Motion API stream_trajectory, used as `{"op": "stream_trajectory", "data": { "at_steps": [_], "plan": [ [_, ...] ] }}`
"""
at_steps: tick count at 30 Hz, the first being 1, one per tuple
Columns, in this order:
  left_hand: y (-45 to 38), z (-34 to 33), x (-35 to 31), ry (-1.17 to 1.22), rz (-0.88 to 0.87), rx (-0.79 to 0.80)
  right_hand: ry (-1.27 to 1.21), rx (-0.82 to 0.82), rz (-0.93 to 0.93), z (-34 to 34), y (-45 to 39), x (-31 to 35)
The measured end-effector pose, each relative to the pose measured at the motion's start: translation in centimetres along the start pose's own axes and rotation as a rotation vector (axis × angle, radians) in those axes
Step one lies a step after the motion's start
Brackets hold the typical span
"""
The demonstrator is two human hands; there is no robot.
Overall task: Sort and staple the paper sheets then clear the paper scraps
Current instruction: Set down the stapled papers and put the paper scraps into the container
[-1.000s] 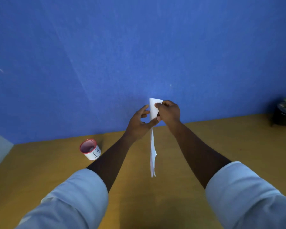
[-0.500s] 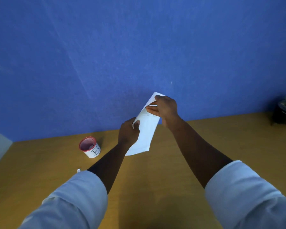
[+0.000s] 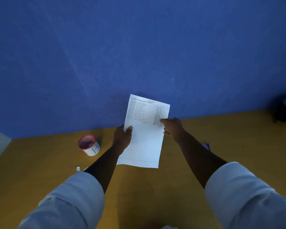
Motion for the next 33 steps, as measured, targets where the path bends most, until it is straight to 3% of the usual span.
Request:
{"op": "stream_trajectory", "data": {
  "at_steps": [7, 16, 33],
  "plan": [
    [-0.8, -1.4, 2.9, 0.078, 0.178, 0.133, 0.239, 0.070, -0.073, 1.1, -1.5, -4.7],
    [-1.3, -3.6, 7.2, 0.105, 0.376, 0.245, 0.172, 0.201, -0.302, 1.4, -2.7, -9.1],
    [-1.3, -6.8, 13.7, -0.140, 0.478, 0.373, 0.301, 0.186, -0.369, 2.4, -5.8, -13.8]
  ]
}}
Point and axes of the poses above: each hand's wrist, its own y-axis away from the middle knuckle, its own z-axis out of the back of the hand, x = y × z, the point moved 7 cm from there along -y, towards the middle knuckle, and after that the axes turned 8 degrees about -y, right-handed, at the moved point
